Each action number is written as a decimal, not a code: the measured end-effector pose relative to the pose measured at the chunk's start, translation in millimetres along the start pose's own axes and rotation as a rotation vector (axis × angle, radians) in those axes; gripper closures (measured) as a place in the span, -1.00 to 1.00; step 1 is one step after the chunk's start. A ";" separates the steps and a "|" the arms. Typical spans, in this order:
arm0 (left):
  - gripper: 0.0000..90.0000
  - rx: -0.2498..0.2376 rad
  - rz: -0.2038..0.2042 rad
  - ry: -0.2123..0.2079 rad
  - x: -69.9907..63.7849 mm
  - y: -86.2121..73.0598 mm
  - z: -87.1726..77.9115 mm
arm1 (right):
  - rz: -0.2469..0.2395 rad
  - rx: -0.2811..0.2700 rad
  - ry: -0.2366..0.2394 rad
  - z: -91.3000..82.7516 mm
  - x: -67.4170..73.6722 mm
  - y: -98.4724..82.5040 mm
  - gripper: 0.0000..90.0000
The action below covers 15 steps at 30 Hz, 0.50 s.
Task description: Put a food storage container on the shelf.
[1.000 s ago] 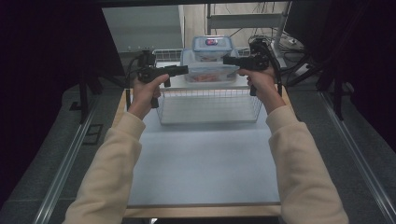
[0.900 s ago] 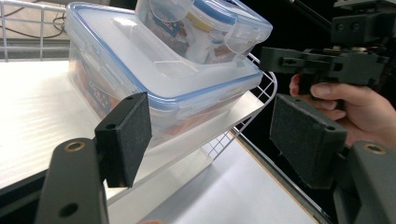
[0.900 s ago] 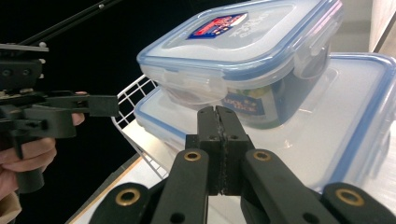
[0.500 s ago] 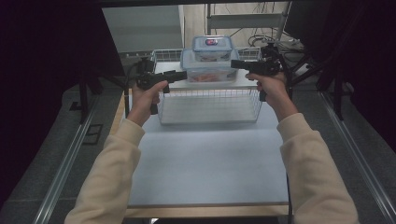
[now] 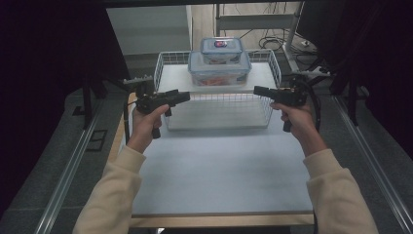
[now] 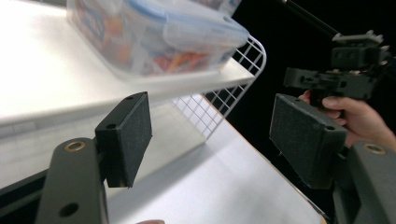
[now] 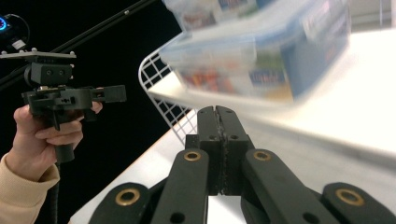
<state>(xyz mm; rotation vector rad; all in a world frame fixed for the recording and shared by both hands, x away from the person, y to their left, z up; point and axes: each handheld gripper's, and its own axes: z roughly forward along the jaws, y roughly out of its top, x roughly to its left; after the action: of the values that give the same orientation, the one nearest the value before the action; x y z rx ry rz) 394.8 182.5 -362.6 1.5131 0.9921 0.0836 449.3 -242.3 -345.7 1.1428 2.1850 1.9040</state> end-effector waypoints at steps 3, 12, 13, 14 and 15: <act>-0.35 0.010 0.025 0.019 -1.8 -14.8 -5.9 | -0.002 0.001 0.008 -5.4 -2.4 -18.2 0.97; -0.35 0.045 0.026 0.032 1.5 -76.8 -28.2 | -0.020 0.075 -0.006 -22.1 -2.3 -85.3 0.85; -0.36 0.048 0.019 0.028 3.3 -83.4 -29.5 | -0.016 0.092 -0.005 -23.3 -3.4 -94.1 0.79; -0.36 0.053 0.007 0.027 4.3 -89.8 -30.1 | -0.007 0.104 -0.004 -24.4 -4.4 -102.7 0.74; -0.36 0.062 0.002 0.026 5.5 -95.7 -30.2 | 0.002 0.113 -0.002 -25.3 -5.2 -110.5 0.67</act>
<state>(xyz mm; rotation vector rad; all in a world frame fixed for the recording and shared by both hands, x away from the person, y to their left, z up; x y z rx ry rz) 330.8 196.6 -438.7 1.5732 1.0221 0.0753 386.2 -264.7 -437.3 1.1627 2.3174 1.7998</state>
